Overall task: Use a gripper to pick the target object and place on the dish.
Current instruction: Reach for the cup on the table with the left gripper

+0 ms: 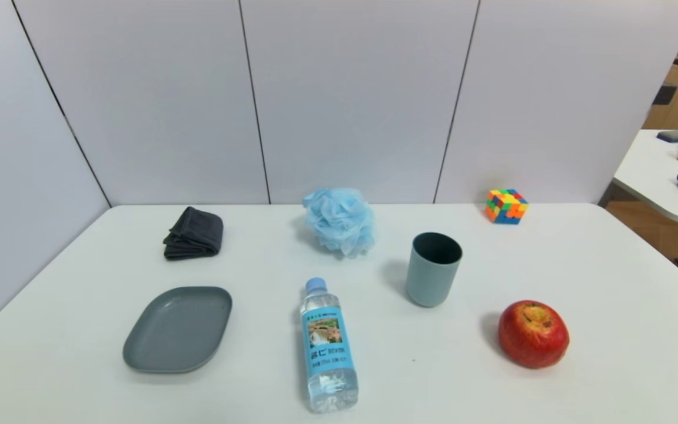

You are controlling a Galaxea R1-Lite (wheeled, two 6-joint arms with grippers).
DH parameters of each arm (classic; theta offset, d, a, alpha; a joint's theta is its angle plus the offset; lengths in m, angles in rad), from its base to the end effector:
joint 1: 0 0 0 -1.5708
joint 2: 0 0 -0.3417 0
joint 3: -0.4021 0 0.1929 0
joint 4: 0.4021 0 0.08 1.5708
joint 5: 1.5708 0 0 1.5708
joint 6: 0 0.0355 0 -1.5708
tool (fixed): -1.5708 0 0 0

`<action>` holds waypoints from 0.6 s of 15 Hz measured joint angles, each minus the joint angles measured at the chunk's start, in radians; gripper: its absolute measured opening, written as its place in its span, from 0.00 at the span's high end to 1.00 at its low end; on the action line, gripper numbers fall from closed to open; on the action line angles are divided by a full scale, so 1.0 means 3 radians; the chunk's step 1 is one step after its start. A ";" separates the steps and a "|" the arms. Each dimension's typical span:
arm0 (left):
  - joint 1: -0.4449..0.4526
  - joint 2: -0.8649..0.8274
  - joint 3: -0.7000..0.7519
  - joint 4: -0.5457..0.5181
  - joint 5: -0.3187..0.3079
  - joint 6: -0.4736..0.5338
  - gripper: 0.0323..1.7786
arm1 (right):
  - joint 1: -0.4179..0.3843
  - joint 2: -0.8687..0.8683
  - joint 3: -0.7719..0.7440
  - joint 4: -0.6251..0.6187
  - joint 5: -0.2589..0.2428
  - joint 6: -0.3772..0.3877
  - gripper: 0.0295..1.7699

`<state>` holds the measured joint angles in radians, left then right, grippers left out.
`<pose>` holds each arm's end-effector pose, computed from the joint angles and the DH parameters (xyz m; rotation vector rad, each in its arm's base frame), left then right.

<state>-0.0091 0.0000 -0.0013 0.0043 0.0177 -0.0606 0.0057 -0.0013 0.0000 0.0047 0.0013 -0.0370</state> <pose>-0.0488 0.0011 0.0754 -0.0606 0.0027 0.0087 -0.0488 -0.0002 0.0749 -0.0370 0.0033 0.0071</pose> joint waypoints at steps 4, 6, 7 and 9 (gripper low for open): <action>0.0000 0.0000 0.0000 0.0000 0.0001 0.0001 0.05 | 0.0000 0.0000 0.0000 0.0000 -0.0001 0.0002 0.03; 0.0000 0.0000 0.0000 0.0001 0.0001 0.0000 0.05 | 0.0000 0.0000 0.0000 0.0000 0.0000 0.0002 0.03; 0.0000 0.0000 0.0000 0.0001 0.0000 0.0001 0.05 | 0.0000 0.0000 0.0000 0.0000 0.0000 0.0002 0.03; 0.0000 0.0000 0.0000 0.0001 0.0001 0.0001 0.05 | 0.0000 0.0000 0.0000 0.0000 -0.0001 0.0002 0.03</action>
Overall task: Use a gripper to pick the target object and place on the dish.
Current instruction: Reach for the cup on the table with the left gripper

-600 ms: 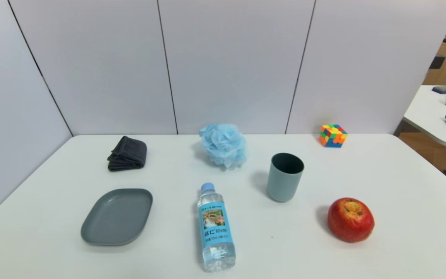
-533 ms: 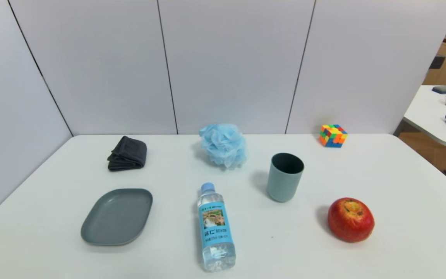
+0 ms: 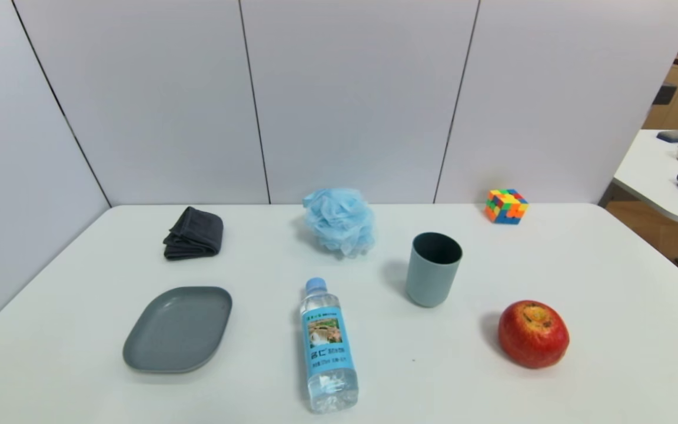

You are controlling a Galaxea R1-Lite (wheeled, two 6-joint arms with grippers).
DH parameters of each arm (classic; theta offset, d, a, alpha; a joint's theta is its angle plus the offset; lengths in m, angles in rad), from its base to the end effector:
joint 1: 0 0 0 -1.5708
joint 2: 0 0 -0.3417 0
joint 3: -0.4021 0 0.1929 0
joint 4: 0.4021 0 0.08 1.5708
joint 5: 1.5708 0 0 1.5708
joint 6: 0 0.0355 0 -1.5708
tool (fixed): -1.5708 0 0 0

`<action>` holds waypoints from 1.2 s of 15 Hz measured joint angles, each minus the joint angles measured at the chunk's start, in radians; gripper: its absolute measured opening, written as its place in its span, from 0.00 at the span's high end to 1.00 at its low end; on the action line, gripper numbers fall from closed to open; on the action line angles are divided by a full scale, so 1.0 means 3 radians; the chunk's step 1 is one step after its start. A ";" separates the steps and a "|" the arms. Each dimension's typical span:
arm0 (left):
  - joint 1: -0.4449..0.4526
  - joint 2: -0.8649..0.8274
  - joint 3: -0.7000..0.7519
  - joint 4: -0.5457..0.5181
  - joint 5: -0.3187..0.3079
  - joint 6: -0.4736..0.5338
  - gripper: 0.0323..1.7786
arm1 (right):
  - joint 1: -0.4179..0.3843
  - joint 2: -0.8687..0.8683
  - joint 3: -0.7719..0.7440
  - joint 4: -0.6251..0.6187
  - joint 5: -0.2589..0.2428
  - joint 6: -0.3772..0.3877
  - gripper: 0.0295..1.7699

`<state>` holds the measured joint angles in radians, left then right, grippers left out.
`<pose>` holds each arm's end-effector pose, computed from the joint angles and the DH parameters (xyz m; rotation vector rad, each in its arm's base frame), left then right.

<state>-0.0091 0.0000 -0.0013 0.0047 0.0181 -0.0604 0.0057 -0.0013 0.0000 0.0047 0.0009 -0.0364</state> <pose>-0.0488 0.0011 0.0753 -0.0604 0.0031 0.0091 -0.0488 -0.0002 0.0749 -0.0364 0.0033 0.0067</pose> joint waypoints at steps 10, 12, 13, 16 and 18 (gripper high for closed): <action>0.0000 0.0000 0.0004 -0.0020 0.0047 -0.0077 0.05 | 0.0000 0.0000 0.0000 0.0000 0.0001 0.0000 0.03; 0.0000 0.0001 -0.0002 0.0013 0.0050 -0.0060 0.05 | 0.0000 0.0000 0.0000 0.0000 0.0001 -0.0001 0.03; 0.0000 0.0016 -0.0023 0.0019 0.0044 -0.0034 0.05 | 0.0000 0.0000 0.0000 0.0000 0.0001 0.0000 0.03; 0.0000 0.0176 -0.0223 0.0057 -0.0018 0.0152 0.05 | 0.0001 0.0000 0.0000 -0.0001 0.0001 0.0000 0.03; -0.0001 0.0370 -0.0369 0.0084 -0.0128 0.0277 0.05 | 0.0000 0.0000 0.0000 -0.0001 0.0001 0.0000 0.03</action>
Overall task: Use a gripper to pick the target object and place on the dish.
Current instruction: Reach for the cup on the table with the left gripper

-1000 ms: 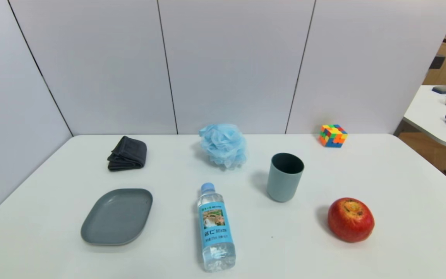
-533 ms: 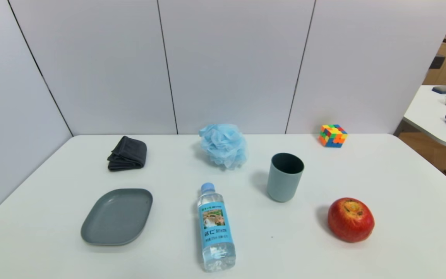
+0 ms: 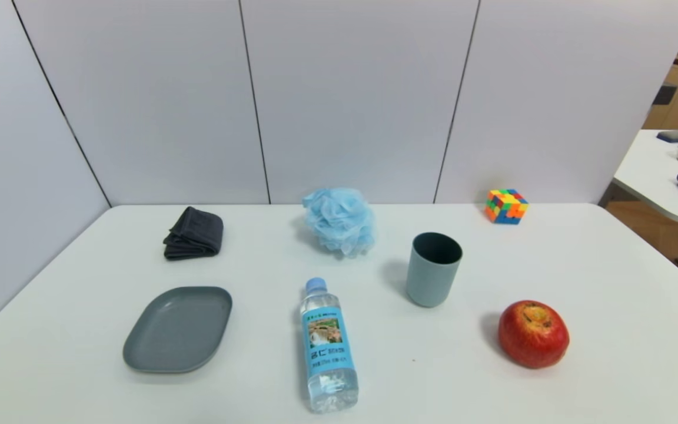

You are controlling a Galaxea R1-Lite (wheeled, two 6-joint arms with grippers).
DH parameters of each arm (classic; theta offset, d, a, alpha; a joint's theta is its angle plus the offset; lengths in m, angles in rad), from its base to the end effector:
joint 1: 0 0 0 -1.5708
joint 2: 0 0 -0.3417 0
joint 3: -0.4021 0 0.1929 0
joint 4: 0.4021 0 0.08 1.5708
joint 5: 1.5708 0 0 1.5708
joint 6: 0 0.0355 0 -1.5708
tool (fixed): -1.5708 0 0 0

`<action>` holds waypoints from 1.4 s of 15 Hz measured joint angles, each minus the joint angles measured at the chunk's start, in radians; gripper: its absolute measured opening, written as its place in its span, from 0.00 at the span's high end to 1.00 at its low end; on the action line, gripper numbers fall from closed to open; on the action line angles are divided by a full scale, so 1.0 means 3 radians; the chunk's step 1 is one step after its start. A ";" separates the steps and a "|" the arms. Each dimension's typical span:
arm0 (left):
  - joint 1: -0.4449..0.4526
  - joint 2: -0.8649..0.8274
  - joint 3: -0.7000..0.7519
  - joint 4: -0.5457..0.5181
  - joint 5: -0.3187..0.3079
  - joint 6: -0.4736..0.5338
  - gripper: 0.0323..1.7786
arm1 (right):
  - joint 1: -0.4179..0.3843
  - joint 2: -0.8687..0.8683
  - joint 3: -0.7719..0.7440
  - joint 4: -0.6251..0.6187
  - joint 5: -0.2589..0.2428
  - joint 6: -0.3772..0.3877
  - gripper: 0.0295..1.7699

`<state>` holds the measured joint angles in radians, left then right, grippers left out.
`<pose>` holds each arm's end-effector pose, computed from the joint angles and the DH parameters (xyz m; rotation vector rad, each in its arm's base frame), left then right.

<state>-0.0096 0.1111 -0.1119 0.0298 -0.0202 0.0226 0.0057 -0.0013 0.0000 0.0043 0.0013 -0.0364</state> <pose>-0.0467 -0.0003 0.1102 0.0224 0.0287 -0.0301 -0.0488 -0.0002 0.0749 -0.0364 0.0029 0.0071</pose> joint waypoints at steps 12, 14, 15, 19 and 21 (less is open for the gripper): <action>-0.0670 0.2237 -0.0796 -0.0399 -0.0314 0.0827 0.05 | 0.0000 0.0000 0.0000 0.0001 0.0000 0.0000 0.03; -0.0913 0.2673 -0.0921 -0.0545 -0.0314 0.0853 0.05 | 0.0000 0.0000 0.0000 0.0000 0.0000 0.0000 0.03; -0.1018 0.2884 -0.0959 -0.0683 -0.0312 0.0857 0.05 | 0.0000 0.0000 0.0000 0.0000 0.0000 0.0000 0.03; -0.1435 0.3762 -0.1201 -0.1377 -0.0312 0.0864 0.05 | -0.0001 0.0000 0.0000 -0.0001 -0.0001 -0.0001 0.03; -0.1626 0.4195 -0.1371 -0.1802 -0.0317 0.0864 0.05 | 0.0000 0.0000 0.0000 0.0000 0.0000 0.0000 0.03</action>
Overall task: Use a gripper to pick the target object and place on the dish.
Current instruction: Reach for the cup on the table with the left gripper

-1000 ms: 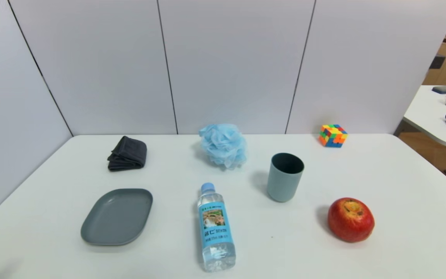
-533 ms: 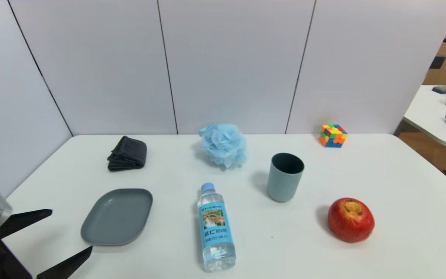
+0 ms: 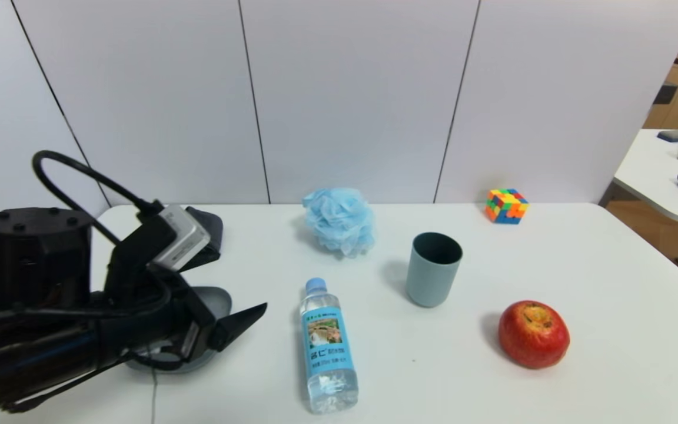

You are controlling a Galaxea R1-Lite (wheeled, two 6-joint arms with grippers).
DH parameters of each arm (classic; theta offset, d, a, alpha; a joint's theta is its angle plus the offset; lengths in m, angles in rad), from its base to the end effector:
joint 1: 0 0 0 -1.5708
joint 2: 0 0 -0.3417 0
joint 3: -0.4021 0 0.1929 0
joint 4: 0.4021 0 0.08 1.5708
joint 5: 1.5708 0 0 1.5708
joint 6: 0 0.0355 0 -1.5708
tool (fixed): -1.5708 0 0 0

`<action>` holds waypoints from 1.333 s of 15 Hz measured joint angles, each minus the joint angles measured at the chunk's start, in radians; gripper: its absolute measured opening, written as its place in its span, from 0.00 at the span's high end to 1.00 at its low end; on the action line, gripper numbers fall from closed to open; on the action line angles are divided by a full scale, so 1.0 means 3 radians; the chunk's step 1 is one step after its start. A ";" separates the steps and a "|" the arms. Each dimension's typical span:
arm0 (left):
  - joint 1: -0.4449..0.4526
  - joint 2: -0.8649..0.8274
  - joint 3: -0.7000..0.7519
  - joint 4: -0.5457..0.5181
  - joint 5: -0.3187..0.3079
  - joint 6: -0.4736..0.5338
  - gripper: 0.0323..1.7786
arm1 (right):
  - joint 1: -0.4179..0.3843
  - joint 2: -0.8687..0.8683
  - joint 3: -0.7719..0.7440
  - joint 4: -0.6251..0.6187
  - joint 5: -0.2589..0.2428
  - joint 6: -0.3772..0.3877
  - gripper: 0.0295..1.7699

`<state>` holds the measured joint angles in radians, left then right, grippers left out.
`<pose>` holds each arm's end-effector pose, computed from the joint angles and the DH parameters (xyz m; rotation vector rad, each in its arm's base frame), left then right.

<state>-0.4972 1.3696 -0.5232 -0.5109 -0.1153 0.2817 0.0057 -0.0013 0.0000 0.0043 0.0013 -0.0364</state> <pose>0.1868 -0.1060 0.2139 0.3350 0.2473 -0.6507 -0.0488 -0.0002 0.0749 -0.0364 0.0029 0.0071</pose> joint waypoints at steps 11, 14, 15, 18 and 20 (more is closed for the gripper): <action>-0.0884 0.1612 -0.1049 -0.1216 -0.0009 -0.0405 0.05 | -0.0001 0.0000 0.0000 -0.0001 -0.0001 0.0000 0.03; -0.1049 0.1870 -0.1238 -0.1329 -0.0009 -0.0519 0.05 | 0.0000 0.0000 0.0000 0.0000 0.0000 0.0000 0.03; -0.1084 0.1939 -0.1283 -0.1337 -0.0008 -0.0526 0.05 | 0.0000 0.0000 0.0000 0.0001 0.0000 -0.0001 0.03; -0.1134 0.2102 -0.1333 -0.1435 -0.0009 -0.0587 0.05 | 0.0000 0.0000 0.0000 0.0001 0.0000 0.0000 0.03; -0.1142 0.2194 -0.1346 -0.1488 -0.0008 -0.0633 0.05 | 0.0000 0.0000 0.0000 0.0000 0.0000 0.0000 0.03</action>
<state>-0.8398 2.0277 -0.9270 -0.9572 -0.1177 0.0919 0.0057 -0.0013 0.0000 0.0043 0.0013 -0.0364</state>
